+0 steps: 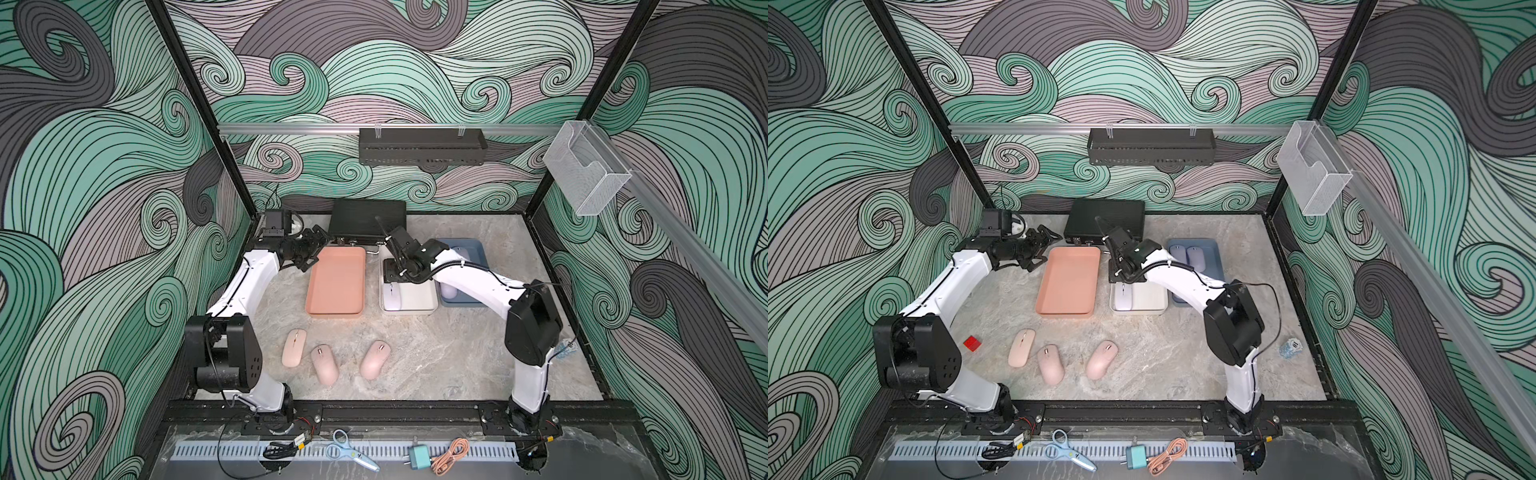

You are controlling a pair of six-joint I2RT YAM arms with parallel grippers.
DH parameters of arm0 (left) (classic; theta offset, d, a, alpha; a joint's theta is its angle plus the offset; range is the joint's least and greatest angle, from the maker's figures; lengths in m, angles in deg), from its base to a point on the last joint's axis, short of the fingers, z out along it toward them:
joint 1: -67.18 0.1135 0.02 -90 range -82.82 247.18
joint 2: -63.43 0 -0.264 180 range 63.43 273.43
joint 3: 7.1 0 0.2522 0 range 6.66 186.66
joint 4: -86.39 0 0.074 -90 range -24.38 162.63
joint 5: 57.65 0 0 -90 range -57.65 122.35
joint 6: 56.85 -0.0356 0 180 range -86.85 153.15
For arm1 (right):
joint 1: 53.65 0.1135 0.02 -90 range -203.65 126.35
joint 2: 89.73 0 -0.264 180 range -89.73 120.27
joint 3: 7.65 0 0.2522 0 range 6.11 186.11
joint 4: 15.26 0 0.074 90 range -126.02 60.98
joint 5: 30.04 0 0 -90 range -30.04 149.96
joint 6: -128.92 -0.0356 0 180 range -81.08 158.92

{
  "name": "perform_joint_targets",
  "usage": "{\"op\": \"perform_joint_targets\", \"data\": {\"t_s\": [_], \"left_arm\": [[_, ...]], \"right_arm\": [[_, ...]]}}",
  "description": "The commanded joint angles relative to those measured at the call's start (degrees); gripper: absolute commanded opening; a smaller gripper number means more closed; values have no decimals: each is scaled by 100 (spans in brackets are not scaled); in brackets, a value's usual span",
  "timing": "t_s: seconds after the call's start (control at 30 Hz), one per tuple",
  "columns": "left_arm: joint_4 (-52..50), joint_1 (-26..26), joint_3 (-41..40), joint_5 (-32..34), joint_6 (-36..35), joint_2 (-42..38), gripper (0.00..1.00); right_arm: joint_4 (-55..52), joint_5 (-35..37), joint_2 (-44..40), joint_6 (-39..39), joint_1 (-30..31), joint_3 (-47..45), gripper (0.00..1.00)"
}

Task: Place the mice by color into the storage box
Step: Place the mouse in the storage box, then move the storage box to the center of the board.

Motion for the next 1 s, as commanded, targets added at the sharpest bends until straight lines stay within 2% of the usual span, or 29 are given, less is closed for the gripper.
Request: {"op": "perform_joint_targets", "data": {"t_s": [0.0,0.07,0.13,0.2,0.33,0.47,0.53,0.73,0.97], "left_arm": [[58,77,-12,-88,37,-35,90],[86,73,-21,-114,59,-19,90],[103,75,-43,-116,63,-18,90],[117,69,-51,-122,71,-17,90],[117,69,-55,-128,71,27,90],[118,63,-52,-151,80,76,90],[126,59,-46,-166,80,87,90],[134,59,-54,-176,88,83,90],[151,60,-54,-203,102,75,90]], "right_arm": [[-454,575,-230,432,-205,-437,49],[-468,531,-399,662,-475,-694,26],[-475,438,-488,902,-744,-859,22],[-609,76,-402,1164,-992,-832,25],[-720,-135,-142,1337,-1342,-829,43],[-725,-381,157,1481,-1538,-817,55],[-735,-386,306,1501,-1575,-808,57],[-682,-292,642,1458,-1585,-869,54],[-423,-164,429,1213,-1584,-1243,34]]}}
